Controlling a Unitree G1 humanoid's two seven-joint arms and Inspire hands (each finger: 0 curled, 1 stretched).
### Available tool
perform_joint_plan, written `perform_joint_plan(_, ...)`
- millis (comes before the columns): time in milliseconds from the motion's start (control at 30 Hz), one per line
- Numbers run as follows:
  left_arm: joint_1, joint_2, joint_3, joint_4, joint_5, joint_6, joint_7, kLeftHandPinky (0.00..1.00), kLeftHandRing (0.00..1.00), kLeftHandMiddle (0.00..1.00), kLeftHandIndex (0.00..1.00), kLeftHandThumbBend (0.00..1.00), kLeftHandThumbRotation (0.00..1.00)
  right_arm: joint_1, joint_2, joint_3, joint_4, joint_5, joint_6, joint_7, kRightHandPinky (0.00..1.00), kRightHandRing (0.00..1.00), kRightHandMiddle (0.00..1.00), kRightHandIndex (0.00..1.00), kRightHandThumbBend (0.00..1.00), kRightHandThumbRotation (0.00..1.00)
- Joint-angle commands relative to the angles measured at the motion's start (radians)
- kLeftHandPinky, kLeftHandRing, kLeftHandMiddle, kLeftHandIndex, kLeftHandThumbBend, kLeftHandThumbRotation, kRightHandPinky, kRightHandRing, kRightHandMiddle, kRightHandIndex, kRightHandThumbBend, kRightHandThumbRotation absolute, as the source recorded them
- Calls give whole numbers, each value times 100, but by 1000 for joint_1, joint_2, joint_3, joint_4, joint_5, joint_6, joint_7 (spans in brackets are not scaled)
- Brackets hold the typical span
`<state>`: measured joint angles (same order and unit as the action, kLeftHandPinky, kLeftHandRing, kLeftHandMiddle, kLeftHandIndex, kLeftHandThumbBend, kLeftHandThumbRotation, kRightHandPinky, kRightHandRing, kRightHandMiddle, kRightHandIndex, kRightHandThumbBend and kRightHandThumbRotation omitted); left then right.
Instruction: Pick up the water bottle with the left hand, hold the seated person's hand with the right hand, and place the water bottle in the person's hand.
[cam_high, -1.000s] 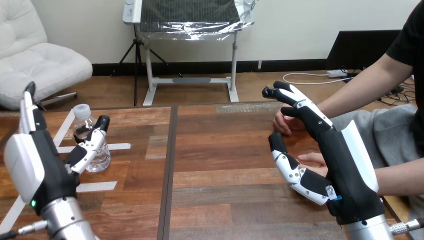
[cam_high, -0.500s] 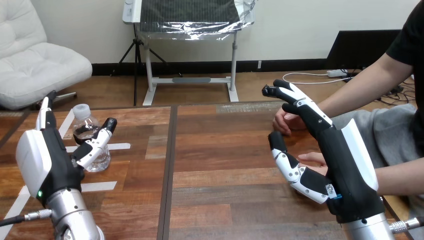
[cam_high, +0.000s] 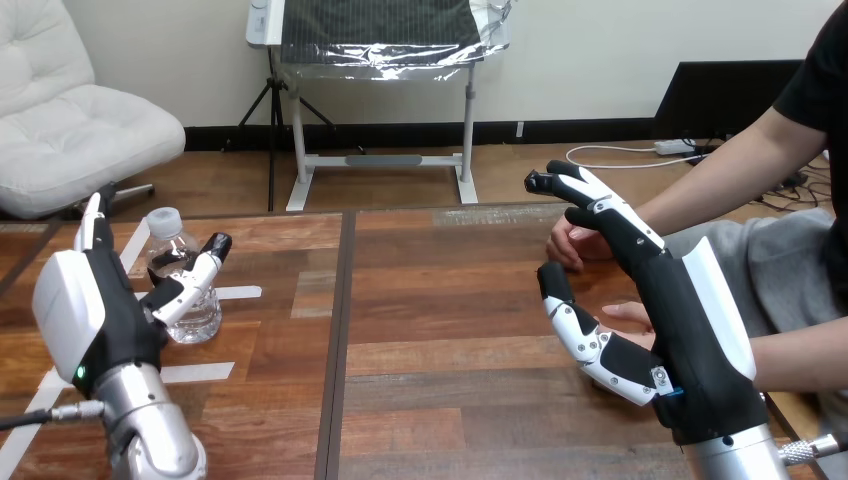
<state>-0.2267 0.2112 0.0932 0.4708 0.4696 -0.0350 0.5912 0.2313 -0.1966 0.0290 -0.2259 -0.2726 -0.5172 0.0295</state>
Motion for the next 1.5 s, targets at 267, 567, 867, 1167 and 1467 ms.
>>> perform_joint_plan(267,-154,53,-14,92,5,38,3,74,84,88,89,86,49,-64,-6,-6,-29,4,9,1,86,89,92,82,15,0)
perform_joint_plan(567,-203,76,-17,172,-1,32,1,76,85,89,90,85,48,-67,-7,-8,-30,-6,10,-4,86,89,92,82,16,0)
perform_joint_plan(867,-253,100,-37,251,16,56,9,77,86,89,90,85,48,-70,-11,-10,-23,-9,3,-6,86,90,92,81,16,0)
perform_joint_plan(1167,-305,118,-51,339,8,64,10,78,86,89,90,86,47,-67,-17,-12,-33,-12,20,1,86,89,91,81,16,0)
perform_joint_plan(1467,-353,137,-74,431,8,56,12,78,86,89,89,89,48,-67,-26,-13,-40,-11,27,11,86,90,91,81,16,0)
